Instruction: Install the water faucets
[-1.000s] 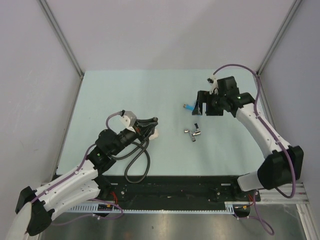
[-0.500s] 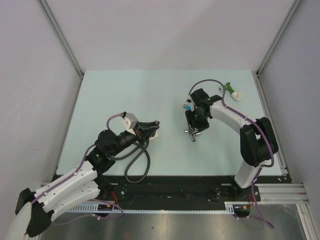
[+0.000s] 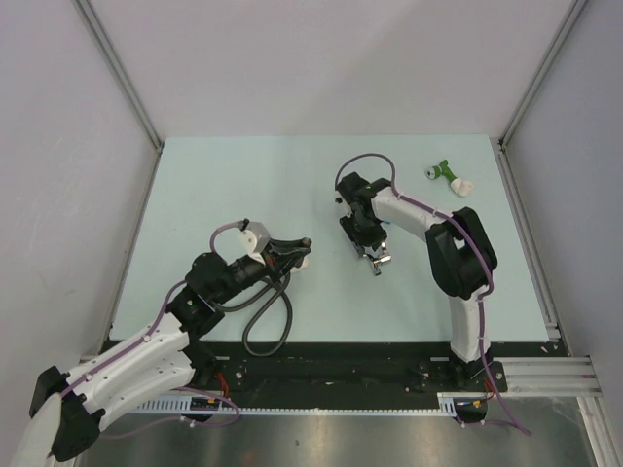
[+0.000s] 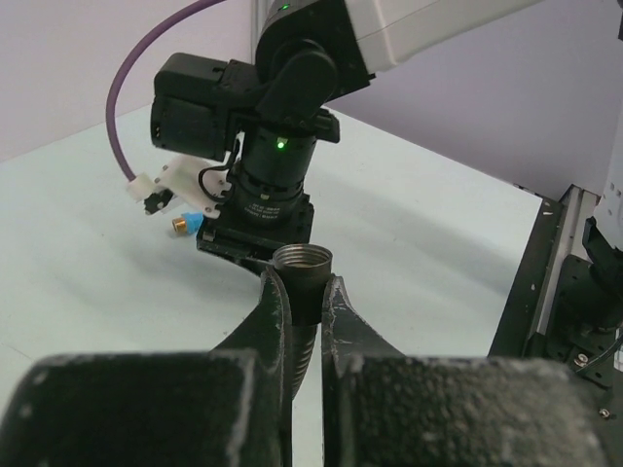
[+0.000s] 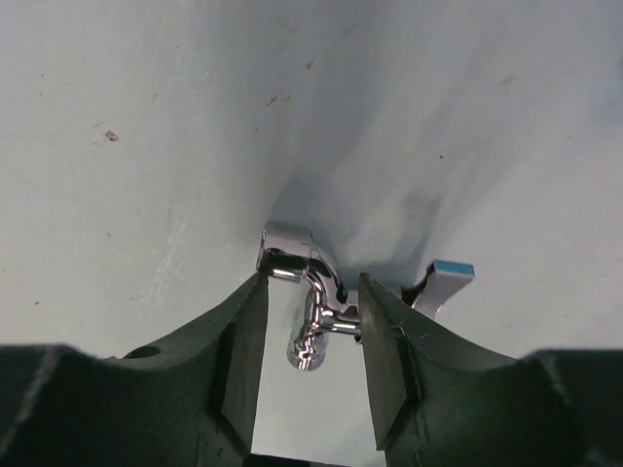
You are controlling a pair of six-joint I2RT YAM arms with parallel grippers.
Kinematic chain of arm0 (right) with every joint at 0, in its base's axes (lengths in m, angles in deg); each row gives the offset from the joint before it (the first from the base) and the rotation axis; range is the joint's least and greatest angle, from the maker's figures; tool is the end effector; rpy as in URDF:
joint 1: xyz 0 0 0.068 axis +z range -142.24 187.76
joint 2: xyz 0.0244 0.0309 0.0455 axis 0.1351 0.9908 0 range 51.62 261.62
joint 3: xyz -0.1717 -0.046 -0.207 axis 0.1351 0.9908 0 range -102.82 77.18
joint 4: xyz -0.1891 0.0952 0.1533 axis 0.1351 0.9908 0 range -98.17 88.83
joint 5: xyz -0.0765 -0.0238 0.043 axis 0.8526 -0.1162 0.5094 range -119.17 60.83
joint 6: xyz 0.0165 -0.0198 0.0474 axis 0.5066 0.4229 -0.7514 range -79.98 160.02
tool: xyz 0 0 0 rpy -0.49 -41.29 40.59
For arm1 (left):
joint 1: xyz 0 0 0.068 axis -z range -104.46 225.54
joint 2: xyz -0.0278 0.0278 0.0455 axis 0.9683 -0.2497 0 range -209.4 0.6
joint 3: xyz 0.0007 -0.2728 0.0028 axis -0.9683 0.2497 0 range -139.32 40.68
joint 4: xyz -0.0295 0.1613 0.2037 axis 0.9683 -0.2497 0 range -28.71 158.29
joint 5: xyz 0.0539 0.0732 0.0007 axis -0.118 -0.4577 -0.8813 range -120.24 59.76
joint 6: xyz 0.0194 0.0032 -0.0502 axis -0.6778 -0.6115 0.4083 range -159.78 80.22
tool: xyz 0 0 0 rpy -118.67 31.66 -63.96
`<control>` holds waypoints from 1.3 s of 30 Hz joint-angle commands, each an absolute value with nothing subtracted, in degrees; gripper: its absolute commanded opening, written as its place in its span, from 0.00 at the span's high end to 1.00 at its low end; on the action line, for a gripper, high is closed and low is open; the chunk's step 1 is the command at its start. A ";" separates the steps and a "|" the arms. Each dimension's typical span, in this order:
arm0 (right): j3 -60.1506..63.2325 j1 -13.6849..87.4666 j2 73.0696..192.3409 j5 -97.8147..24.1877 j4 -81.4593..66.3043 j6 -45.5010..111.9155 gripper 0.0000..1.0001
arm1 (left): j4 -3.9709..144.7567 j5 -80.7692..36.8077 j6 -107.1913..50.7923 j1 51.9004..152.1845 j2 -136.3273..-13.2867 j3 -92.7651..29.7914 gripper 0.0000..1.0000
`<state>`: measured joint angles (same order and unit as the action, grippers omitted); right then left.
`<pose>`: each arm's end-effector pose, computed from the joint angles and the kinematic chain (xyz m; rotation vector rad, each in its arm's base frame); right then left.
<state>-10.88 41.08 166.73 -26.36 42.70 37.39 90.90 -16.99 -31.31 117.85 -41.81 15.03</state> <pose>0.3356 0.2184 0.1875 -0.7668 2.8237 0.0273 0.1313 -0.1307 0.2895 0.6304 1.3996 -0.8829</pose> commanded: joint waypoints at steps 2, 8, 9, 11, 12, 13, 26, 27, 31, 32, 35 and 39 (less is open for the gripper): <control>-14.93 42.04 170.89 -22.67 46.67 40.02 0.54 | 90.62 -16.18 -33.10 117.64 -40.97 13.70 1.00; -14.85 42.65 173.35 -21.18 48.07 42.22 0.59 | 89.82 -16.62 -33.45 117.64 -40.71 13.52 1.00; -14.85 42.83 173.53 -21.17 48.43 42.39 0.59 | 89.74 -16.53 -33.54 117.56 -40.71 13.44 1.00; -14.41 43.36 173.79 -20.91 48.69 42.48 0.59 | 89.65 -16.53 -33.54 117.64 -41.06 13.17 1.00; -14.15 43.45 173.71 -20.91 48.69 42.57 0.59 | 89.65 -16.36 -33.54 117.64 -41.24 13.09 1.00; -13.62 43.53 173.70 -20.82 48.78 42.57 0.58 | 89.73 -16.27 -33.54 117.56 -41.32 12.91 1.00; -11.33 42.92 174.14 -24.16 47.73 44.50 0.61 | 89.82 -15.48 -33.01 117.56 -41.77 12.56 1.00; -11.16 43.01 174.14 -24.25 47.81 44.50 0.65 | 89.82 -15.65 -32.92 117.64 -41.68 12.56 1.00; -11.50 43.18 171.96 -24.08 47.90 44.15 0.91 | 89.65 -15.83 -32.75 117.64 -41.06 12.47 1.00; -11.68 43.18 171.25 -23.90 48.08 44.07 0.94 | 89.73 -15.74 -32.75 117.56 -41.06 12.21 1.00; -13.26 43.62 167.57 -22.58 48.51 43.98 1.00 | 89.82 -15.65 -32.31 117.56 -41.15 11.59 1.00; -16.95 44.59 161.24 -20.74 48.60 44.06 1.00 | 90.61 -15.65 -30.65 117.55 -41.76 10.01 1.00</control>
